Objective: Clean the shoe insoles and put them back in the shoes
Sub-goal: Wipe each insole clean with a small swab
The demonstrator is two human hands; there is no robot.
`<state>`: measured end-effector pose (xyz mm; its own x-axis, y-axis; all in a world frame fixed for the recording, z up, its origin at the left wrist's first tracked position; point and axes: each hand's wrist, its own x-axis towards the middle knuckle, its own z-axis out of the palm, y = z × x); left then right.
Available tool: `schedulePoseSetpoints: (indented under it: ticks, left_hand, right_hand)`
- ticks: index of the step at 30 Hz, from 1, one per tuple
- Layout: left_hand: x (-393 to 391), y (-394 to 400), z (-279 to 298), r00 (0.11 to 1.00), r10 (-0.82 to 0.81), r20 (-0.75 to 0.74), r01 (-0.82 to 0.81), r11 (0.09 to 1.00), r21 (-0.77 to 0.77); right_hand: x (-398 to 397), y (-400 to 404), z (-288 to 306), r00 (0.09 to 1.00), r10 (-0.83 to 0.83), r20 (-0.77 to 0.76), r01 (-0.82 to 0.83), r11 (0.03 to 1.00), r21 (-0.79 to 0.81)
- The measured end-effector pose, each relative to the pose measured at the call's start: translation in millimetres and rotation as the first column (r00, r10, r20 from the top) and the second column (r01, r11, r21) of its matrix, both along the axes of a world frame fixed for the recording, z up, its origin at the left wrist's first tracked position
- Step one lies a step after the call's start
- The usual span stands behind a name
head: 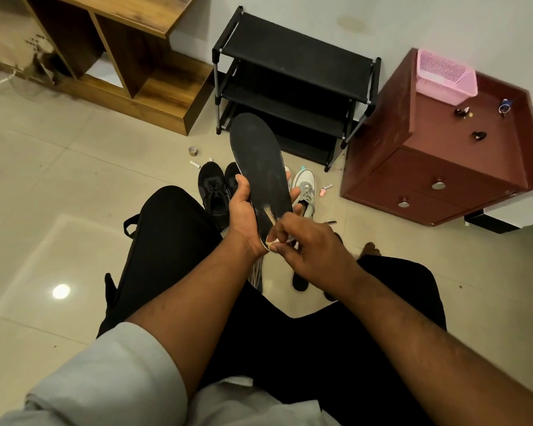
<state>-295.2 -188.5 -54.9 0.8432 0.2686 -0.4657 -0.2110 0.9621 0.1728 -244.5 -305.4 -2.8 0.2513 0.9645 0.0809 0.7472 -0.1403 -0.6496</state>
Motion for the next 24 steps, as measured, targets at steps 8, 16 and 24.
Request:
schedulePoseSetpoints:
  ticks: [8, 16, 24]
  left_hand:
    - [-2, -11, 6, 0.996, -0.082, 0.048, 0.081, 0.997, 0.015]
    - [-1, -2, 1, 0.999, -0.039, 0.030, 0.039, 0.999, 0.014]
    - [0, -15, 6, 0.995, -0.094, -0.032, 0.095, 0.995, 0.038]
  right_hand:
    - [15, 38, 12, 0.995, -0.100, -0.017, 0.101, 0.993, 0.059]
    - [-7, 7, 5, 0.998, -0.029, -0.048, 0.029, 1.000, 0.001]
    - [16, 34, 5, 0.991, -0.135, -0.022, 0.136, 0.989, 0.065]
